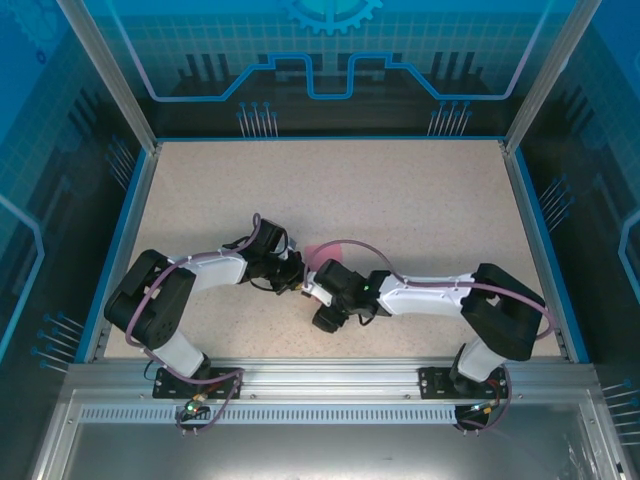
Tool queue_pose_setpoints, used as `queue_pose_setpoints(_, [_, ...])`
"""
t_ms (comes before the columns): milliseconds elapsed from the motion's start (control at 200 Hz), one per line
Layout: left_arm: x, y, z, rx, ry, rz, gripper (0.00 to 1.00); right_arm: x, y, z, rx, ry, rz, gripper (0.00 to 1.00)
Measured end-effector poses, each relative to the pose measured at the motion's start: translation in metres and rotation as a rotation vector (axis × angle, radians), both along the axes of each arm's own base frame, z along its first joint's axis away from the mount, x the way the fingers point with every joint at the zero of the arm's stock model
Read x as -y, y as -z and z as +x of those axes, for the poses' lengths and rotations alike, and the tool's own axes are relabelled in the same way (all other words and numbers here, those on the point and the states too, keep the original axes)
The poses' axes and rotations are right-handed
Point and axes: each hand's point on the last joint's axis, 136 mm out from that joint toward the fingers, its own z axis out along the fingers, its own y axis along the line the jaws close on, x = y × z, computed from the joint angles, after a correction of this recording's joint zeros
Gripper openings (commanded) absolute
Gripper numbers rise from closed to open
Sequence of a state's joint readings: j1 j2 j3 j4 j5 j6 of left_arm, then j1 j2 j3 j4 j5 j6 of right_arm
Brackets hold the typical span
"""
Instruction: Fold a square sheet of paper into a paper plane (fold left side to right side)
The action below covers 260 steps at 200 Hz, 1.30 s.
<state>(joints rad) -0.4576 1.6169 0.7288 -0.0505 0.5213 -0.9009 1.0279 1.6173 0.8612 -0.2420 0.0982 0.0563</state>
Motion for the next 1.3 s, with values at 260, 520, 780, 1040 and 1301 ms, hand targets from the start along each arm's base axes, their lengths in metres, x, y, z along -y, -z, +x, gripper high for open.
queue_pose_setpoints(260, [-0.002, 0.002, -0.002, -0.018, -0.008, 0.007, 0.00, -0.012, -0.008, 0.008, 0.024, -0.014, 0.011, 0.23])
queue_pose_setpoints(520, [-0.003, 0.003, -0.004, -0.030, -0.007, 0.012, 0.06, -0.012, -0.009, 0.009, -0.010, -0.007, 0.035, 0.00])
queue_pose_setpoints(780, [-0.006, -0.006, 0.001, 0.006, 0.025, 0.024, 0.33, -0.010, -0.018, 0.014, -0.102, 0.006, 0.120, 0.00])
queue_pose_setpoints(1040, [-0.032, -0.033, 0.016, 0.072, -0.016, 0.038, 0.27, -0.011, -0.021, 0.011, -0.183, 0.016, 0.175, 0.00])
queue_pose_setpoints(1301, [-0.019, -0.035, 0.036, 0.081, 0.013, 0.015, 0.15, -0.009, -0.020, 0.012, -0.257, 0.052, 0.209, 0.00])
